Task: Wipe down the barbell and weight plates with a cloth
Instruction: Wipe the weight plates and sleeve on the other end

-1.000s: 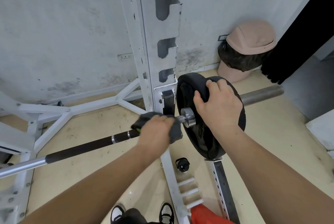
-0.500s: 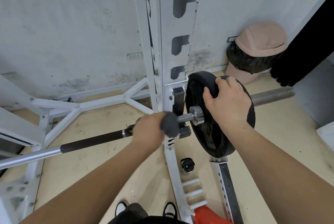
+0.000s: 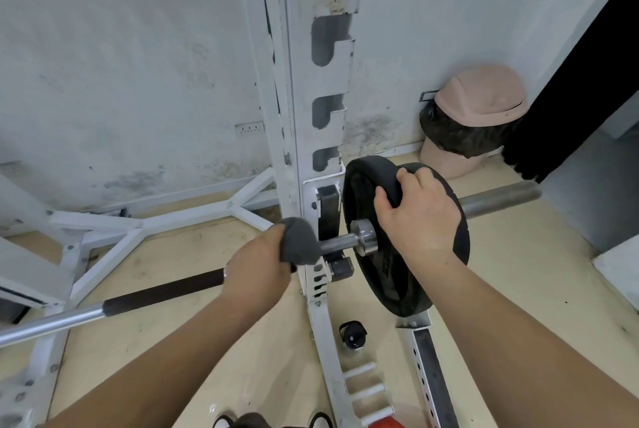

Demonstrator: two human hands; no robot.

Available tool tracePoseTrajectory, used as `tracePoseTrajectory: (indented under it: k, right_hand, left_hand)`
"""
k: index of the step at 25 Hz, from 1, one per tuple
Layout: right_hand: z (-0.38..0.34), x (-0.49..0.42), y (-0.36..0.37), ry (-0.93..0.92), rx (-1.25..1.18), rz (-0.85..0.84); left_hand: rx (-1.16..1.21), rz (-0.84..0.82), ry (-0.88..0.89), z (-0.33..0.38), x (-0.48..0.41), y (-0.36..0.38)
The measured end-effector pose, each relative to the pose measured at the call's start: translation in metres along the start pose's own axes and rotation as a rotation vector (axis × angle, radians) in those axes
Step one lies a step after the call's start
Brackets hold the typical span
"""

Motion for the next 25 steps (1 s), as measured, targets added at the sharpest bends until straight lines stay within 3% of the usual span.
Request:
tracePoseTrajectory:
  k: [3, 6, 12, 15, 17, 21, 23, 25]
  right_hand:
    - [0.000, -0.002, 0.002, 0.006, 0.013, -0.013]
    - [0.000, -0.002, 0.003, 0.000, 0.017, -0.025]
    - [0.003, -0.002, 0.000, 0.001, 0.018, -0.030]
    - [0.003, 0.002, 0.000, 0.029, -0.007, -0.029]
    - [0.003, 0.003, -0.001, 0.036, -0.015, -0.022]
    - [0.002, 0.003, -0.002, 0.053, -0.011, -0.044]
    - [0.001, 0.002, -0.003, 0.057, -0.017, -0.040]
    - [-0.001, 0.002, -0.003, 0.061, -0.015, -0.061]
  left_hand:
    - [0.084, -0.119, 0.197, 0.058, -0.006, 0.031]
    - [-0.223, -0.211, 0.374, 0.077, 0.000, 0.062]
    - [-0.203, -0.187, 0.273, 0.057, 0.000, 0.056]
    - [-0.319, -0.299, 0.142, 0.013, 0.027, 0.053]
    - [-0.289, -0.387, -0.051, -0.030, 0.053, 0.041]
    - [0.046, -0.165, -0.359, -0.060, 0.055, -0.007]
    - [0.343, -0.006, -0.353, -0.030, 0.042, -0.029]
    - [0.437, 0.167, -0.189, 0.009, 0.026, -0.044]
Point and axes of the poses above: each hand's wrist, its own x-axis away from the middle knuckle, its own y-axis out of the palm, z = x × y, the point moved 3 cm from there along -x, towards the middle knuckle, and after that the axes turned 6 degrees about z, right-handed, at the moved point
